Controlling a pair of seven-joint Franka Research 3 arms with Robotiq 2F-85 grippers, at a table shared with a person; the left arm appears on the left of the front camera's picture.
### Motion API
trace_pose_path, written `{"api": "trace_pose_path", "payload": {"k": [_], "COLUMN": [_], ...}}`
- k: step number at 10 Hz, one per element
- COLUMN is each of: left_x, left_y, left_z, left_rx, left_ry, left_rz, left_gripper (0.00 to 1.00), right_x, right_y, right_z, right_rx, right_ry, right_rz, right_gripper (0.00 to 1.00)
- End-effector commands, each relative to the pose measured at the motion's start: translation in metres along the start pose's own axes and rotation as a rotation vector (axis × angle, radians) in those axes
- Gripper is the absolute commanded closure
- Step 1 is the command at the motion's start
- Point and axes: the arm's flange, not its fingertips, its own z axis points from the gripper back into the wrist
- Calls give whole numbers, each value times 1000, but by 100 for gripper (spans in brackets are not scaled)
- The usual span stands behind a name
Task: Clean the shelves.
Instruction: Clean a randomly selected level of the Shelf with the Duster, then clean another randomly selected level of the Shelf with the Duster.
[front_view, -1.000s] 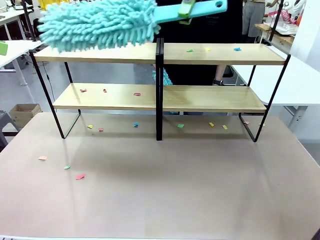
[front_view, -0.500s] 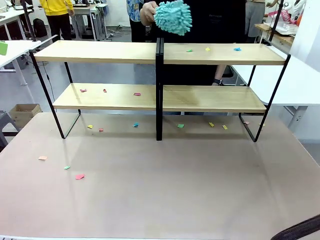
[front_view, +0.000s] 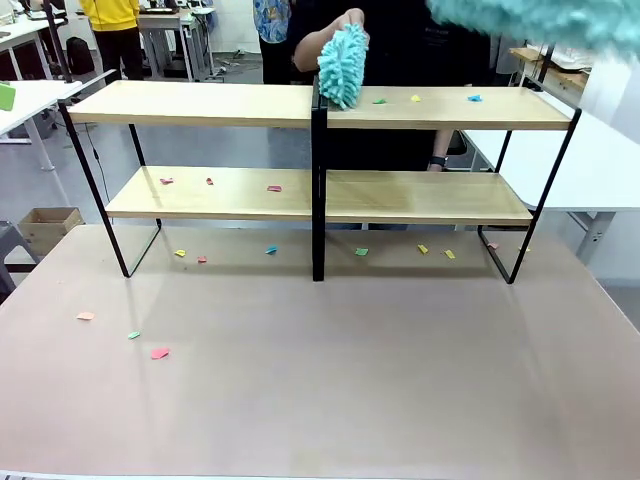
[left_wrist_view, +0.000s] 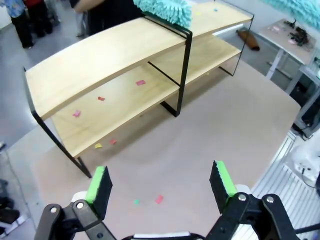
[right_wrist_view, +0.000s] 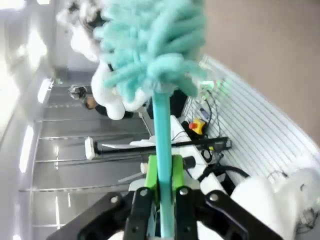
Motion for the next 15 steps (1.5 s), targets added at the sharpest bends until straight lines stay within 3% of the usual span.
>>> {"api": "trace_pose_path", "payload": {"k": [1, 3, 4, 5, 6, 7, 8, 15], "left_x": [0, 0, 0, 0, 0, 0, 0, 0], "left_y": [1, 1, 1, 1, 1, 1, 1, 1], "left_z": [-1, -1, -1, -1, -1, -1, -1, -1], "left_rx": [0, 0, 0, 0, 0, 0, 0, 0], "left_ry": [3, 3, 3, 3, 3, 3, 3, 3], "left_rz": [1, 1, 1, 1, 1, 1, 1, 1], "left_gripper": [0, 0, 0, 0, 0, 0, 0, 0], "right_x": [-58, -88, -98, -104, -109, -103, -94, -94], "right_y": [-2, -25, -44, -61, -76, -83, -72, -72], "right_z": [14, 28, 32, 30, 23, 18, 15, 15], "right_rx": [-52, -27, 110, 245, 247, 227, 186, 186], "right_ry": [-106, -196, -118, 37, 183, 149, 6, 6], "right_rz": [-19, 65, 62, -18, -77, -90, -9, -9], "right_gripper": [87, 87, 87, 87, 87, 87, 87, 87]}}
